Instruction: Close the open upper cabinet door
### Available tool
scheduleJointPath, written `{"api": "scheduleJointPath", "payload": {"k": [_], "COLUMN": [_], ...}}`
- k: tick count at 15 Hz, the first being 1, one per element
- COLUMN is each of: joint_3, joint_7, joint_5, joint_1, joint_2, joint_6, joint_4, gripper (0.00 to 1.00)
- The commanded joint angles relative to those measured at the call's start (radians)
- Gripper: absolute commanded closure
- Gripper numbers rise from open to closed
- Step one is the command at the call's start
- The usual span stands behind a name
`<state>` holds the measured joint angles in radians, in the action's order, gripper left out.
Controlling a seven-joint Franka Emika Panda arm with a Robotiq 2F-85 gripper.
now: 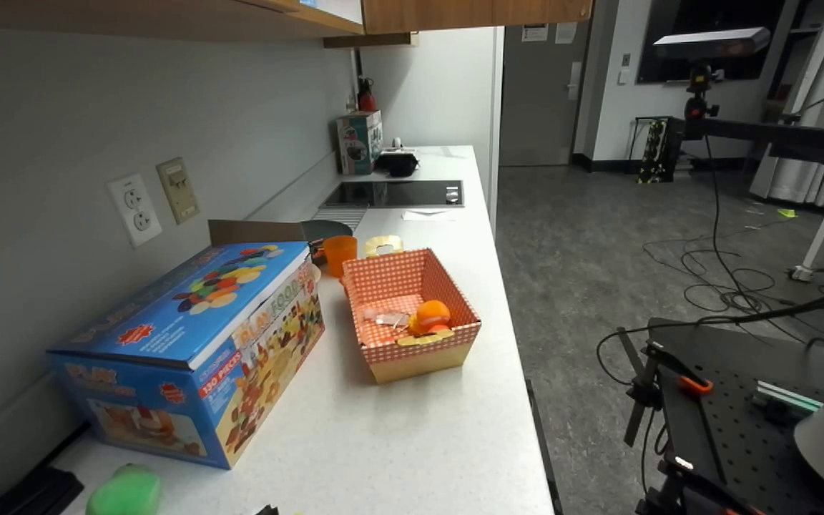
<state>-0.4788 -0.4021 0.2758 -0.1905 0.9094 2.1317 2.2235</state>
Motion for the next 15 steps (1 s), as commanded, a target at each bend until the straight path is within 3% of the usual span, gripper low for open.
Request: {"api": "scheduleJointPath", "payload": {"k": [1, 6, 11, 15], "joint_3": [0.000, 0.005, -0.044, -0.099], "joint_7": [-0.008, -0.008, 0.138, 0.139], "joint_5": [-0.011, -0.011, -0.069, -0.149], "joint_1": [-0.010, -0.010, -0.008, 0.025], "joint_2": [-0.021, -0.021, -0.151, -0.274], "joint_6": [0.007, 0.006, 0.169, 0.260], "joint_4": [-0.022, -0.002, -0.130, -0.237], "gripper": [0.00, 0.00, 0.00, 0.00]}}
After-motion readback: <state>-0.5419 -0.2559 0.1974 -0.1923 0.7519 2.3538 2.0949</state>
